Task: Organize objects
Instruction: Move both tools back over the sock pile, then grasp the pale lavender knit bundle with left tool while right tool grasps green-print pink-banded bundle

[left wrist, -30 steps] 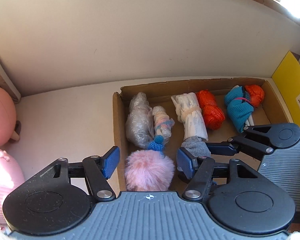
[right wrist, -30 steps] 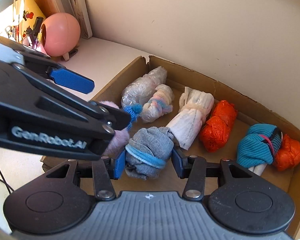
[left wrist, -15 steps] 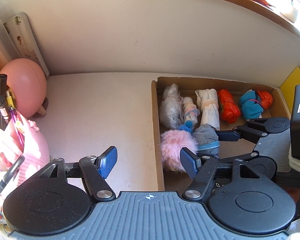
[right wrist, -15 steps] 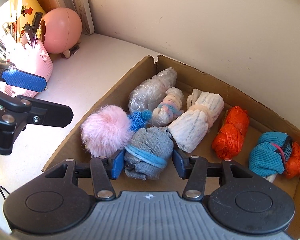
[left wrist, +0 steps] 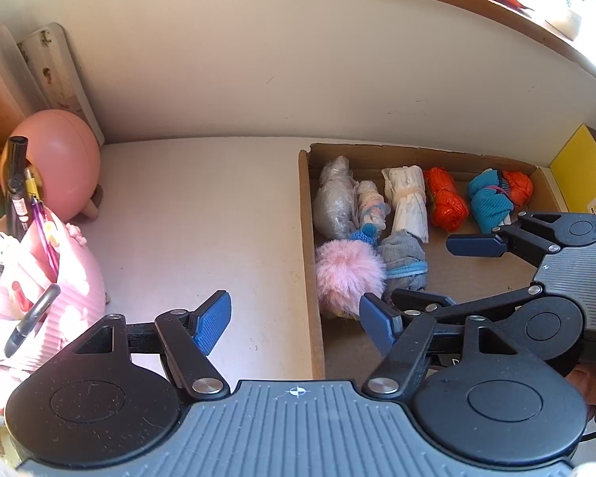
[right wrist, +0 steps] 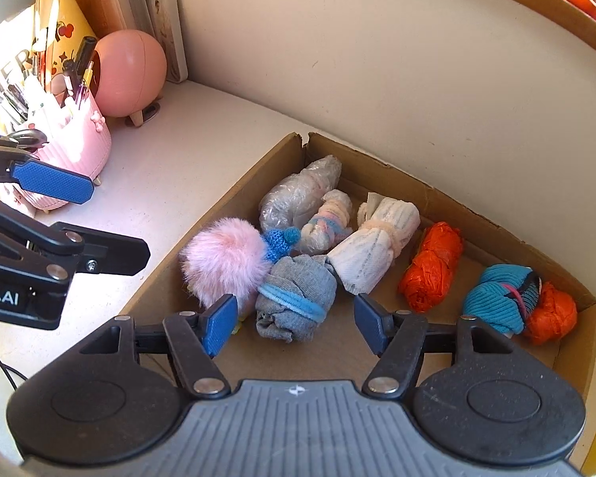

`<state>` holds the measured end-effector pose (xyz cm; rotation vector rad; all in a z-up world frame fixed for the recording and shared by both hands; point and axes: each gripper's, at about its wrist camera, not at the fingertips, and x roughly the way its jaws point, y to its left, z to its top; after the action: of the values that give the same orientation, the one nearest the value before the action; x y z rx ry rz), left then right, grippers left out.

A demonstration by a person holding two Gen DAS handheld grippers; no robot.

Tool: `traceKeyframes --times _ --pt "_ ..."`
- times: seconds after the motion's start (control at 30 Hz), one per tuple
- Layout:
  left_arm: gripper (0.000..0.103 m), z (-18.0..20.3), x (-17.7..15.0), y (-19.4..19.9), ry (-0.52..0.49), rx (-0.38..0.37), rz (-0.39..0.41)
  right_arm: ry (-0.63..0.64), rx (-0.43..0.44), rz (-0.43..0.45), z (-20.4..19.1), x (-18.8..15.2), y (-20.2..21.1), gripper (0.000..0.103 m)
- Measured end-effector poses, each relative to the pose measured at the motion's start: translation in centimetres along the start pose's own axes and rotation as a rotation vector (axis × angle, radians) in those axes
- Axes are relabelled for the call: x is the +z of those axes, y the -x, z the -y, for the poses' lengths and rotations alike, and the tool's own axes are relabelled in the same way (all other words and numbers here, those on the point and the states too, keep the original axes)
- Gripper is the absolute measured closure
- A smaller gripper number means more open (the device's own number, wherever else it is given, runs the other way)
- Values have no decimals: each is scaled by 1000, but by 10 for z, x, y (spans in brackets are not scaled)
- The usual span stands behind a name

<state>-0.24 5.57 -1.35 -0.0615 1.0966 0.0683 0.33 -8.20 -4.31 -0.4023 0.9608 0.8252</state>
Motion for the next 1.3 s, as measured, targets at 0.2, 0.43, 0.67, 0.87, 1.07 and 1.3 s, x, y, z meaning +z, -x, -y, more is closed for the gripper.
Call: traceKeyframes --times 0.2,0.43,0.67,0.87,1.07,1.3 --pt "26 7 -9 12 -32 -3 12 -26 -34 42 19 7 30 39" --pt "26 9 -20 27 -55 -6 34 -62 -55 84 30 6 51 38" --pt "21 1 -43 46 -62 -1 50 -133 -75 135 39 -19 82 35" --pt "20 -14 -72 64 -76 3 34 -225 -105 145 51 -66 125 31" --pt "18 -2 -105 73 -120 -62 1 -279 -111 77 47 -124 143 31" --pt "16 31 -134 58 -232 -112 -51 -279 -42 -60 17 -161 104 30"
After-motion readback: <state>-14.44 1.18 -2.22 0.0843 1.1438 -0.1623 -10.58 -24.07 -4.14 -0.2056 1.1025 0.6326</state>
